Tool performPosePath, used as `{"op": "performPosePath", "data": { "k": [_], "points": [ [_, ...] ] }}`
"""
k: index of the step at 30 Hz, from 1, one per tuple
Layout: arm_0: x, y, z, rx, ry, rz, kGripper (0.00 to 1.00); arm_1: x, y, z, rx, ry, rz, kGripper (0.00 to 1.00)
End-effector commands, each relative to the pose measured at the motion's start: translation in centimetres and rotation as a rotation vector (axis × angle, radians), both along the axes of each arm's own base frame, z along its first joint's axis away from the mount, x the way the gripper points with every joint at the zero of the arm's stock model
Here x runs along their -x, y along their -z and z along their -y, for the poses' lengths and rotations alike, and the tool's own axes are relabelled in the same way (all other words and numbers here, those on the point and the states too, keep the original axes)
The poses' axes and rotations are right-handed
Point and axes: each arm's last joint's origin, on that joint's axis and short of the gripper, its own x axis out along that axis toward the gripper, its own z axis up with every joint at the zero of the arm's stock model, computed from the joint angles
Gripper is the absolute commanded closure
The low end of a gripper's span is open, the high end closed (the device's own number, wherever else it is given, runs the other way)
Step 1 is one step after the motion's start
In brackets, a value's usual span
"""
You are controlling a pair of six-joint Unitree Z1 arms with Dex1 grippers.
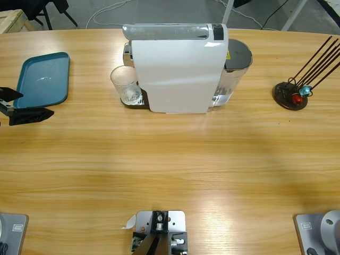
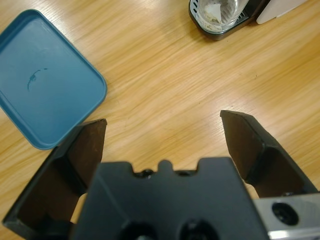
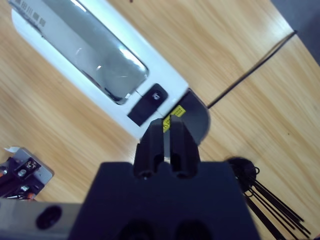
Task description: Pour coffee
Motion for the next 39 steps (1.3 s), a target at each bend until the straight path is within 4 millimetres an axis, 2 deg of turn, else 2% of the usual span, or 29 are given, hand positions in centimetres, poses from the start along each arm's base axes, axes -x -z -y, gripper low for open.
{"op": "performPosePath", "data": {
  "k": [1,15,26,39],
  "points": [
    [0.5,0.8,-0.2,-0.011,-0.006,-0.006,0.023,-0.8,2.9,-3.3,0.070,-0.023,-0.071,1.000],
    [0.4,0.9,-0.1,-0.012,-0.008,-0.011,0.023,-2.2,3.9,-4.0,0.126,0.005,-0.051,1.000],
    [0.3,1.0,-0.1,-0.014,-0.007,-0.014,0.023,-2.5,4.2,-4.2,0.127,0.011,-0.060,1.000],
    [0.2,1.1,0.0,-0.016,-0.008,-0.015,0.023,-3.1,5.5,-4.7,0.132,0.012,-0.097,1.000]
  ]
}}
